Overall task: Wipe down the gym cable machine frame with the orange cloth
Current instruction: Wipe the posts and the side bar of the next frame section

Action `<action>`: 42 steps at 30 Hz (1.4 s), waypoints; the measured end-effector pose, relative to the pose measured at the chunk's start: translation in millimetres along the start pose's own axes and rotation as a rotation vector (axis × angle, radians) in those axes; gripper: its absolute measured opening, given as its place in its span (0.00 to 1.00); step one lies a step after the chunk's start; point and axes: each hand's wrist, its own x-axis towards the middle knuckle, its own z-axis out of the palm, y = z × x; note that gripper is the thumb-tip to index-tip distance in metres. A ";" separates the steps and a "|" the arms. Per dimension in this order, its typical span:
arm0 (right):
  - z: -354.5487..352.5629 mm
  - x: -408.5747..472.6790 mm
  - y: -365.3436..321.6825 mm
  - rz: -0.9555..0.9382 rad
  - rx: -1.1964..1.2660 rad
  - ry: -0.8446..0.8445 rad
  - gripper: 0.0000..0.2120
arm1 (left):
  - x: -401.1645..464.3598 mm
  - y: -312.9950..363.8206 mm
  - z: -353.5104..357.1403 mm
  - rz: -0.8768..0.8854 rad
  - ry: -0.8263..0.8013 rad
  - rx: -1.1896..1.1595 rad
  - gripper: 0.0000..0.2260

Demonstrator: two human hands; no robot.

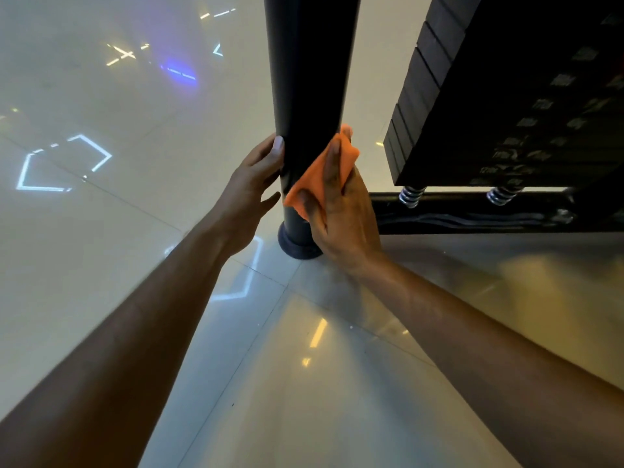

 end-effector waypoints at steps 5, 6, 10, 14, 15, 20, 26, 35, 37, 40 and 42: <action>20.4 -33.3 28.5 0.003 -0.086 -0.150 0.52 | 3.0 -14.9 2.0 -0.010 0.023 -0.014 0.20; 21.9 -30.5 21.0 0.061 -0.034 -0.123 0.51 | 4.3 -17.4 1.4 -0.018 0.023 -0.016 0.20; 31.4 -11.9 -14.3 0.288 0.125 0.004 0.48 | 8.5 -25.1 -2.7 -0.038 0.004 -0.001 0.24; 36.0 -26.0 18.5 0.090 -0.073 -0.051 0.58 | 11.1 -34.5 -1.3 -0.045 0.016 -0.022 0.25; 35.0 -30.6 29.8 0.020 -0.160 -0.054 0.59 | 11.5 -36.5 -0.5 -0.050 0.014 -0.023 0.25; 38.8 -36.1 28.7 0.079 -0.128 -0.082 0.52 | 12.6 -43.1 0.2 -0.048 0.013 -0.030 0.26; 38.6 -33.2 26.3 0.130 -0.178 -0.064 0.53 | 14.0 -41.7 2.0 -0.037 0.020 -0.034 0.23; 50.5 -36.0 13.6 0.287 -0.136 -0.015 0.47 | 15.1 -44.4 4.4 -0.034 0.032 -0.036 0.21; 50.0 -37.1 18.5 0.270 -0.164 -0.036 0.51 | 15.2 -43.5 4.4 -0.034 0.032 -0.032 0.21; 40.1 -42.9 40.0 0.100 -0.281 -0.102 0.54 | 15.6 -44.9 3.3 -0.026 0.032 -0.030 0.21; 35.3 -43.6 39.6 0.087 -0.272 -0.092 0.53 | 15.8 -46.1 2.9 -0.025 0.028 -0.026 0.22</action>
